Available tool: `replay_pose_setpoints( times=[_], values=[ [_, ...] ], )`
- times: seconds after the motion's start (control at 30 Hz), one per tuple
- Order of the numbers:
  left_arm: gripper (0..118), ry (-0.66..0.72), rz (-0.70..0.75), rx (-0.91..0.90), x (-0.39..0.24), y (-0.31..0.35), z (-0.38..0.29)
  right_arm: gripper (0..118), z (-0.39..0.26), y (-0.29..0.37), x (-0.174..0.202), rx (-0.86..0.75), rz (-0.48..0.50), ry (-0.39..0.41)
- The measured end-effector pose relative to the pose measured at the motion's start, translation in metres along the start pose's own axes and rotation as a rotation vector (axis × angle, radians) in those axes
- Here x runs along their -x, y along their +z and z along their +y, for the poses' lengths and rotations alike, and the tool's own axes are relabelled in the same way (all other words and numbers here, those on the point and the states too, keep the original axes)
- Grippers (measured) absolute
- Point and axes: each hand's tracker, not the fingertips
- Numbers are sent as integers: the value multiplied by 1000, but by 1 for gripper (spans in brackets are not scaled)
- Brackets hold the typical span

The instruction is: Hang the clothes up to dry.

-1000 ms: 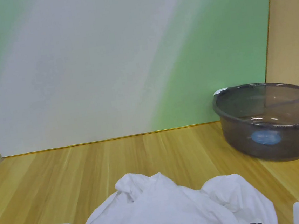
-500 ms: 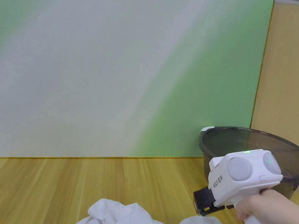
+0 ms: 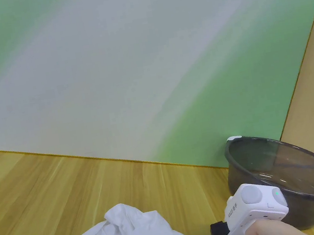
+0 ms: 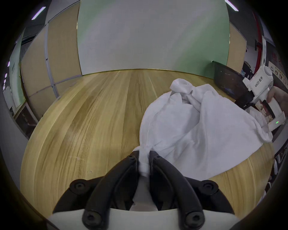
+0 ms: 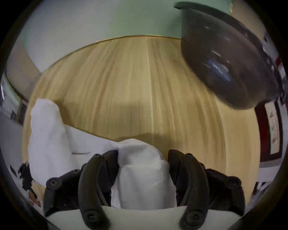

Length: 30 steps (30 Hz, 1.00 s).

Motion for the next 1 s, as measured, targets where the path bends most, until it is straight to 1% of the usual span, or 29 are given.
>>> replay_pose_setpoints(
  times=[0.03,0.07,0.1,0.13,0.17,0.2,0.23,0.27,0.3,0.33,0.37,0.4,0.43,0.47,0.5,0.53,0.6,0.63,0.67,0.7,0.73,0.8,0.83,0.87,0.9,0.93,0.97,1.0],
  values=[
    [8,2,-2,1,0,0,0,66,2,-2,-1,-5,-5,32],
    [8,3,-1,1,0,0,1,65,2,-1,-3,-7,4,40],
    [8,2,3,1,-1,0,0,62,2,0,-6,-18,25,33],
    [8,2,4,-1,-1,0,0,53,2,0,0,-29,63,-1],
    [8,5,4,-2,-1,0,0,33,0,2,1,-34,44,-1],
    [8,21,0,-6,0,0,1,5,-2,4,3,-72,9,-8],
    [8,31,-3,-3,1,0,1,5,-3,6,7,-97,-5,64],
    [8,37,-3,-11,2,1,2,5,-9,13,16,-146,-18,95],
    [8,34,-1,-12,2,2,3,5,-12,19,18,-171,-36,97],
    [8,16,-7,-8,2,2,6,5,-14,25,20,-205,-33,97],
    [8,19,3,-24,3,4,7,5,-14,33,19,-228,3,86],
    [8,19,3,-34,4,5,10,5,-23,48,29,-261,11,96],
    [8,21,7,-49,7,7,15,5,-24,61,31,-316,0,78],
    [8,42,10,-64,9,11,24,5,-23,75,33,-348,7,101],
    [8,90,16,-101,11,17,31,5,-21,89,33,-404,9,88],
    [8,57,-11,-99,12,25,42,5,-18,104,33,-421,5,111],
    [7,4,4,-201,8,45,63,5,-14,139,33,-518,-20,95],
    [7,-26,32,-253,7,57,75,5,-13,159,32,-593,-21,76],
    [7,-25,51,-294,7,65,85,5,-8,168,25,-611,-36,61],
    [7,-53,55,-320,9,76,101,5,-6,189,22,-662,-39,75],
    [7,-31,76,-370,12,85,110,5,-4,204,20,-690,-43,66],
    [7,-48,96,-412,17,103,131,5,-4,234,14,-783,-52,37],
    [7,-17,121,-452,22,114,142,5,-4,252,9,-811,-64,25],
    [7,-31,124,-466,24,120,148,5,-5,263,5,-854,-68,-5],
    [7,-13,140,-516,28,130,157,5,-4,279,-2,-880,-100,6],
    [7,-17,139,-517,34,140,167,5,-7,295,-8,-915,-148,-32],
    [7,37,147,-555,41,148,173,5,-8,305,-14,-928,-157,-48],
    [7,58,143,-560,47,157,180,5,-10,319,-25,-971,-146,-91]
  ],
)
